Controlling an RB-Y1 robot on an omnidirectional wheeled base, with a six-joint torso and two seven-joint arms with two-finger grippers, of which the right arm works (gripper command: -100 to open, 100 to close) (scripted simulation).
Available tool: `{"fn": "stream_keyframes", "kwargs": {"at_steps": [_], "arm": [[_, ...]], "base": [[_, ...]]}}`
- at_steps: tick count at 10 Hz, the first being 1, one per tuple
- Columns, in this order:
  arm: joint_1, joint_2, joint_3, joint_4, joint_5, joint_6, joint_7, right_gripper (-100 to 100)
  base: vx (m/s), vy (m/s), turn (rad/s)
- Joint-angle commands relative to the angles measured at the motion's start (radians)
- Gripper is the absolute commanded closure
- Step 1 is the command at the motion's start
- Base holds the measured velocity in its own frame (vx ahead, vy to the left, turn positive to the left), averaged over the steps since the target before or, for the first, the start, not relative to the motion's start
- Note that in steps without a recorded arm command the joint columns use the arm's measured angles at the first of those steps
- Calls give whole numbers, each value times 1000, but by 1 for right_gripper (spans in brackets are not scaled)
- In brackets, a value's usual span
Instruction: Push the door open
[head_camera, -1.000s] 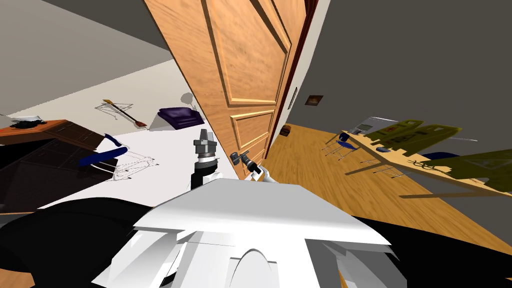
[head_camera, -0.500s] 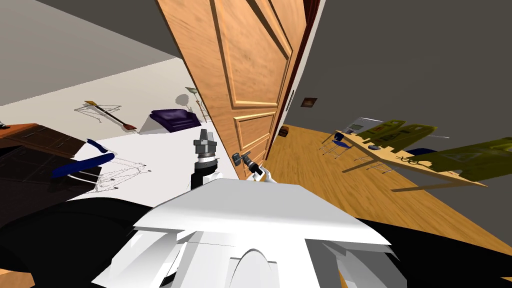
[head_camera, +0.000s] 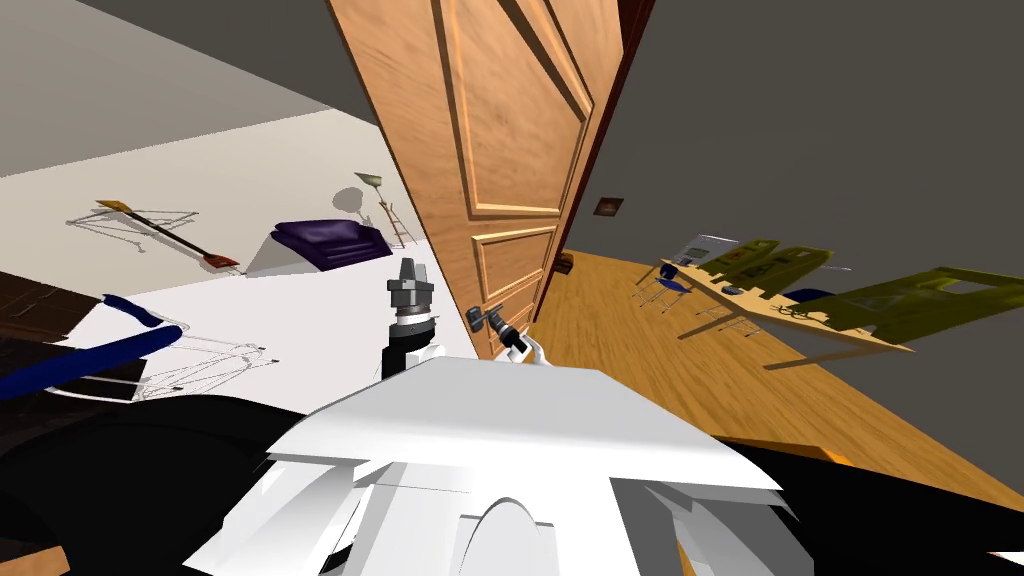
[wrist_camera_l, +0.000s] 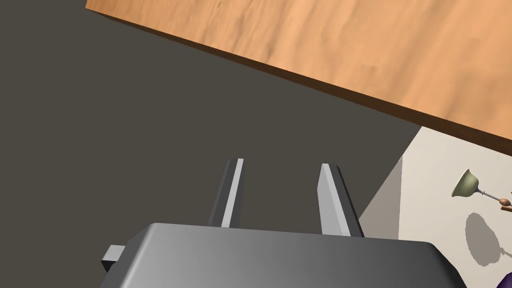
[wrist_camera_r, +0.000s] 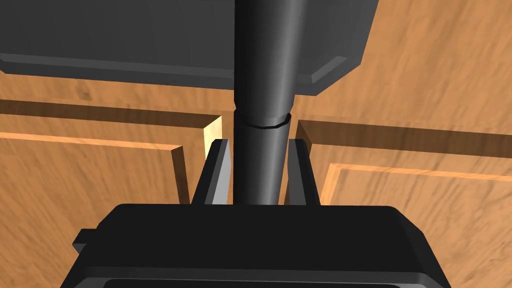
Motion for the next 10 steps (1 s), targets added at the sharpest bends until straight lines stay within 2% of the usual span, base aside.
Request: {"fn": "stream_keyframes", "kwargs": {"at_steps": [1, 6, 10], "arm": [[20, -22, -26, -20, 22, 15, -11, 100], [74, -19, -64, -62, 85, 23, -31, 100], [120, -3, -97, -97, 138, 30, -48, 100]], "base": [[125, 208, -117], [105, 183, -136], [74, 193, -148]]}}
